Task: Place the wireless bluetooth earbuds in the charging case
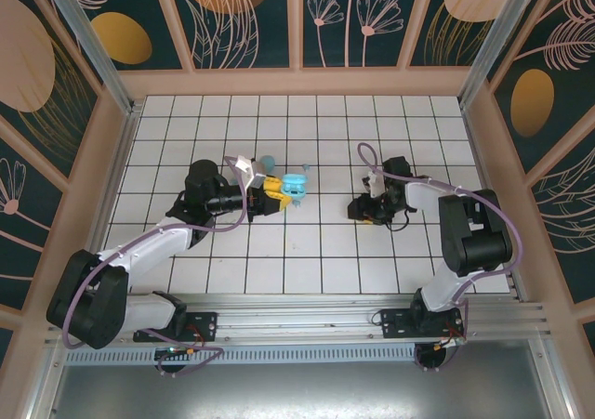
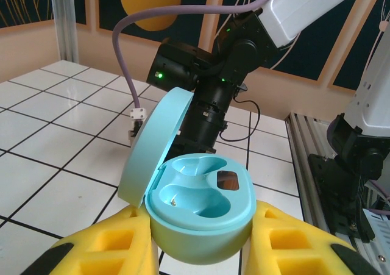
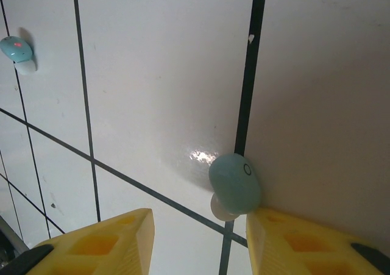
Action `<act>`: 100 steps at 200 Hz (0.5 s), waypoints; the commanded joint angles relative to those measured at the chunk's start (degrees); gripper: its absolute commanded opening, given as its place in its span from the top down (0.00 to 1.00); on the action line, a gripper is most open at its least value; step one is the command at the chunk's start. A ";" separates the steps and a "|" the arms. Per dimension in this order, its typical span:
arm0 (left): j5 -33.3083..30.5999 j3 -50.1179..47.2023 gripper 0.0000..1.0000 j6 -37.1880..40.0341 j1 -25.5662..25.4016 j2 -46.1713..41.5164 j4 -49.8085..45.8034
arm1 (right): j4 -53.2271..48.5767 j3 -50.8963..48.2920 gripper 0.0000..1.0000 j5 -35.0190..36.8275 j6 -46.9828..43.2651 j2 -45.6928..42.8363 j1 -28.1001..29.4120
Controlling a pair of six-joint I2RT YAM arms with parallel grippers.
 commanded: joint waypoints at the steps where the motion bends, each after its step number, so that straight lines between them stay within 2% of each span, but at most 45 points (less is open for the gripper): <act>1: -0.27 -0.08 1.00 1.34 0.33 -1.44 -0.27 | -2.05 0.01 0.56 0.66 0.39 -1.53 -1.24; 41: -0.52 -0.07 1.00 1.70 0.31 -1.86 -0.98 | -3.96 2.47 0.55 0.82 -1.20 -0.78 -3.70; 100: -0.68 0.12 1.00 1.43 0.32 -1.69 -0.98 | -4.31 4.24 0.57 0.83 -3.82 1.28 -3.67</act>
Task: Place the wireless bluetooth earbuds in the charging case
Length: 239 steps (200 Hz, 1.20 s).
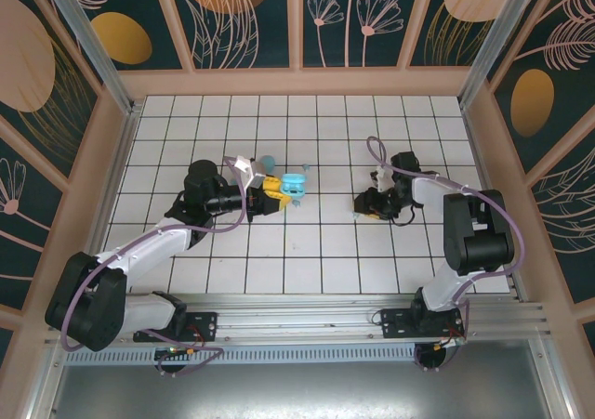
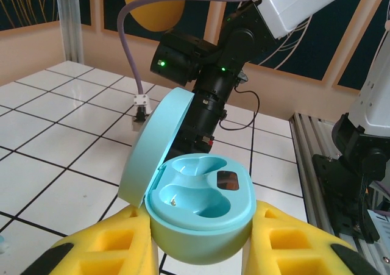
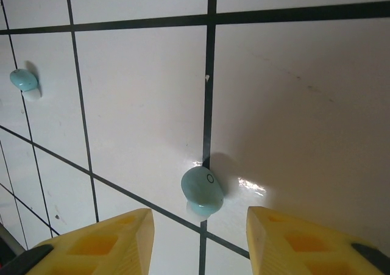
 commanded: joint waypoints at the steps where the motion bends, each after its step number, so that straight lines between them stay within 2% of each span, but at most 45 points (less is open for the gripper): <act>1: 0.21 0.17 1.00 1.02 0.32 -0.92 -0.11 | -1.78 1.63 0.57 0.57 -2.59 1.27 -0.13; 112: 0.27 1.01 1.00 0.92 0.32 0.02 -0.37 | -2.18 3.69 0.60 2.03 -3.89 5.56 1.99; 239: 0.18 0.66 1.00 1.19 0.31 0.22 -0.28 | -2.51 5.58 0.66 4.57 -1.81 8.06 7.60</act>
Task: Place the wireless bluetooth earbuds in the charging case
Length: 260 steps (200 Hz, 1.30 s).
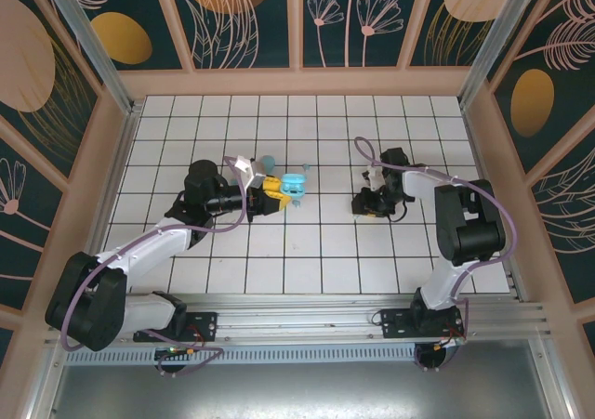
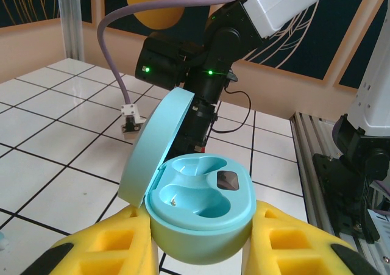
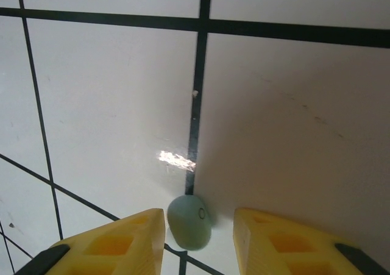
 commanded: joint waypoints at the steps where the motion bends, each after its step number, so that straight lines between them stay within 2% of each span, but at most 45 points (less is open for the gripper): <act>1: 0.44 0.66 1.00 1.21 0.36 0.13 0.16 | 1.22 0.54 0.66 -1.81 0.83 3.08 3.54; 74: -0.05 0.12 1.00 1.53 0.31 -0.68 -0.29 | 0.10 1.62 0.78 -0.08 2.58 1.56 5.46; 147: -0.39 0.26 1.00 1.15 0.30 -0.79 -0.02 | -2.20 1.75 0.84 6.10 5.52 -11.66 6.33; 181: -0.47 0.05 1.00 0.78 0.31 -0.88 0.45 | -5.48 4.33 0.87 11.80 7.56 -21.03 11.59; 208: -0.49 -0.04 1.00 0.43 0.32 -0.79 1.03 | -5.56 6.29 0.88 13.68 8.75 -27.63 17.33; 260: -0.15 0.66 1.00 0.22 0.31 0.06 1.30 | -5.04 11.14 0.88 19.34 9.40 -34.14 26.60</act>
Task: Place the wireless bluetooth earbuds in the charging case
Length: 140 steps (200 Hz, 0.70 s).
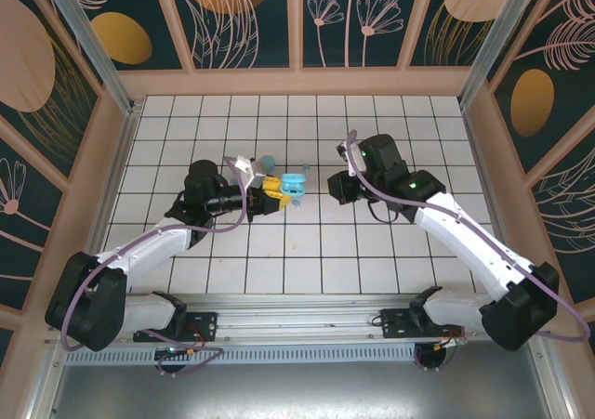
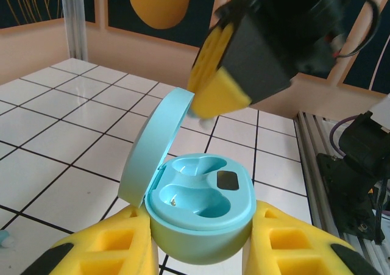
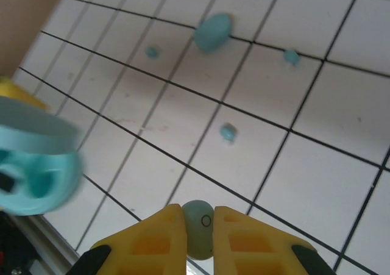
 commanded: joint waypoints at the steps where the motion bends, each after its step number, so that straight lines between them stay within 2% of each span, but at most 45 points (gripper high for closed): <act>1: 0.42 0.66 1.00 -0.18 0.31 0.12 1.47 | -1.60 3.05 0.88 4.67 1.05 -2.19 2.85; 57: 0.66 1.37 1.00 -0.43 0.35 0.53 1.73 | 2.28 4.86 0.88 7.57 -0.75 -3.07 10.46; 140: 0.64 0.40 1.00 -1.45 0.31 0.01 3.01 | 7.60 4.44 0.87 10.91 -3.21 -0.20 15.19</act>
